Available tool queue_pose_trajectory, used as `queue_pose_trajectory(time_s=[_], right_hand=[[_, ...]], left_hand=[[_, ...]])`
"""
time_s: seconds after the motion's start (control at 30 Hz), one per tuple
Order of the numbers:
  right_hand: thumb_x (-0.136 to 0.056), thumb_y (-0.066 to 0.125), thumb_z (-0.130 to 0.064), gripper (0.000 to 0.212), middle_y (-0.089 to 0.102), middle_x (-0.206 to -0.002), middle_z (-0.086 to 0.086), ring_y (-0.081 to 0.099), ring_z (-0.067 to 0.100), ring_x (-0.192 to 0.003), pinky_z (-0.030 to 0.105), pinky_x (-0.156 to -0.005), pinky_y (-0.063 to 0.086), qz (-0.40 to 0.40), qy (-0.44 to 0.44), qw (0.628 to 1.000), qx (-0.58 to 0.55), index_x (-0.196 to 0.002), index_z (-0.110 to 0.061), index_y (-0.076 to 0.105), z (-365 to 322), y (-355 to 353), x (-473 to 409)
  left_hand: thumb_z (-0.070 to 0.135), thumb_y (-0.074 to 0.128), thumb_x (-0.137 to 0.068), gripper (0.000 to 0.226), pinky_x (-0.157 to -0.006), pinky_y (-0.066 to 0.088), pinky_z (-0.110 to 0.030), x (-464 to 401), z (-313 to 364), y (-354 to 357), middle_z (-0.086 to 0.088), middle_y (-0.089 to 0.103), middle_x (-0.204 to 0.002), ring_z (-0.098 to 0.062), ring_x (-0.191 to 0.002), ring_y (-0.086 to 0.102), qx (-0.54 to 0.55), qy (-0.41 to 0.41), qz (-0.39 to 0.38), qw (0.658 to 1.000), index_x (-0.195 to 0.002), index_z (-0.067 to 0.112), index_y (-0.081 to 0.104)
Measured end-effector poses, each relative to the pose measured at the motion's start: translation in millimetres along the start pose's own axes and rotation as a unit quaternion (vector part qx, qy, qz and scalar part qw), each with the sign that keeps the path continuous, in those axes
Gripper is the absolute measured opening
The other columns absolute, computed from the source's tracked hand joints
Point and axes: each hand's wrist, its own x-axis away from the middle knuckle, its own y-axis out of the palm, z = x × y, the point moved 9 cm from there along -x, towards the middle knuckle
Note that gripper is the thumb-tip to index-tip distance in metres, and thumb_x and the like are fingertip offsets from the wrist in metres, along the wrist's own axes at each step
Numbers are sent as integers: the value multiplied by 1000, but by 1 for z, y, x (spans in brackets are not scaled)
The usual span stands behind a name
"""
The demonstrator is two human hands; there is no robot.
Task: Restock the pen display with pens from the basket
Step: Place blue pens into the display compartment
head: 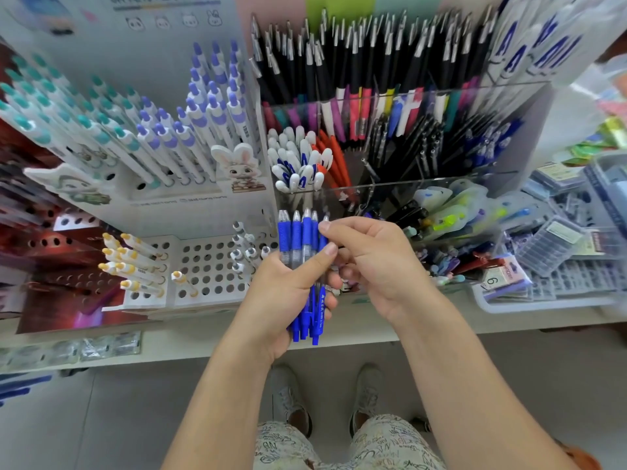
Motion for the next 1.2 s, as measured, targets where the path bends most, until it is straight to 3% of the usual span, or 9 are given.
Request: queue_pose_trajectory(time_s=[0.13,0.23,0.33,0.4,0.53,0.67,0.9,1.2], right_hand=[[-94,65,-12,14,53,-57,8,44,13,-39,19,-40,36,48,-19,999,-3,-83,-3,68,-4,-8,2],[-94,65,-16,19,54,-56,3,50,12,-43,26,-47,38,110,-61,992,-31,-76,-11,67,-15,-26,4],[-96,63,-9,17,58,-58,-2,56,8,-51,23,-54,49,169,-146,965,-135,-80,-9,67,-32,-51,8],[-97,62,-8,14,61,-60,-4,61,10,-55,23,-62,54,196,-197,951,-139,-85,-7,67,-42,-59,11],[-97,62,-4,11,70,-71,1,70,17,-64,28,-64,59,216,-274,937,-19,-89,-6,69,-49,-49,13],[-92,67,-6,12,72,-78,2,72,20,-73,44,-71,62,215,-309,918,128,-89,-17,71,-37,-32,4],[-91,71,-11,3,71,-78,-8,67,5,-72,23,-71,57,170,-312,902,243,-92,-12,74,-26,-8,-17],[-83,78,-7,11,69,-76,-9,66,6,-71,22,-68,56,180,-304,902,250,-91,-12,73,-12,5,-28]], left_hand=[[27,62,-96,22,-44,52,-27,0,-3,-2,-11,70,-70,-20,-51,65,44,2,36,998,-98,7,68],[23,60,-98,16,-45,55,-29,-1,-2,-10,-13,74,-73,-22,-53,69,69,10,65,995,-99,7,59],[21,60,-98,15,-39,46,-25,-3,1,-23,-5,66,-60,-16,-43,55,55,18,89,994,-90,12,52],[21,60,-98,20,-37,37,-21,-5,2,-32,-1,53,-55,-11,-39,42,67,26,95,993,-84,15,48],[21,60,-99,26,-36,32,-20,-5,4,-41,3,41,-54,-8,-39,37,98,32,100,990,-78,18,44],[21,60,-98,22,-35,32,-19,-3,8,-45,4,40,-53,-7,-38,37,124,43,104,986,-81,17,46],[19,62,-97,25,-36,34,-20,1,10,-50,3,41,-54,-8,-39,37,122,52,111,985,-77,18,47],[19,64,-96,25,-38,35,-21,-1,10,-47,1,44,-55,-11,-42,38,97,42,104,989,-75,18,51]])
